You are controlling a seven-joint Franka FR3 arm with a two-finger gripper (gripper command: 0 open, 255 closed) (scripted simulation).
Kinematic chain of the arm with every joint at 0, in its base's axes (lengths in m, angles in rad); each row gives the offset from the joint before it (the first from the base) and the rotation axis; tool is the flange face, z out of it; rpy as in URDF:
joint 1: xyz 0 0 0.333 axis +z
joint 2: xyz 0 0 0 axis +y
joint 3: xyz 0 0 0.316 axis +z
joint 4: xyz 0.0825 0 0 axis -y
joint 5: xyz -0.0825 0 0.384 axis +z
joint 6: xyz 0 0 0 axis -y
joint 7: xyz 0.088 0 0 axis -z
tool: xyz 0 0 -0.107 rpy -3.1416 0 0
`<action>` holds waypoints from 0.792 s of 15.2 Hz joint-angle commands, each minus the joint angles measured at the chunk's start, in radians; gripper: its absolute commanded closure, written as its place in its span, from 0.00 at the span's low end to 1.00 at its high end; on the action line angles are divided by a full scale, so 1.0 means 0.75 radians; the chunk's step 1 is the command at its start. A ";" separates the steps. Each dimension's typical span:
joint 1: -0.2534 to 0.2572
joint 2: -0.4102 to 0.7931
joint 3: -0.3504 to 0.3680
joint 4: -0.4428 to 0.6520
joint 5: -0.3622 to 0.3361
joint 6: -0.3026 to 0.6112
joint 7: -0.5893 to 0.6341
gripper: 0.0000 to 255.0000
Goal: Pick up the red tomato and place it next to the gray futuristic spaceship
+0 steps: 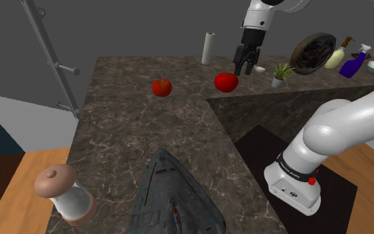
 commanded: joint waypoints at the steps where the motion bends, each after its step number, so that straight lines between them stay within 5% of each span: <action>1: 0.011 0.085 -0.027 0.010 0.069 0.082 -0.018 0.00; 12: 0.085 0.631 -0.158 0.210 0.566 0.364 -0.254 0.00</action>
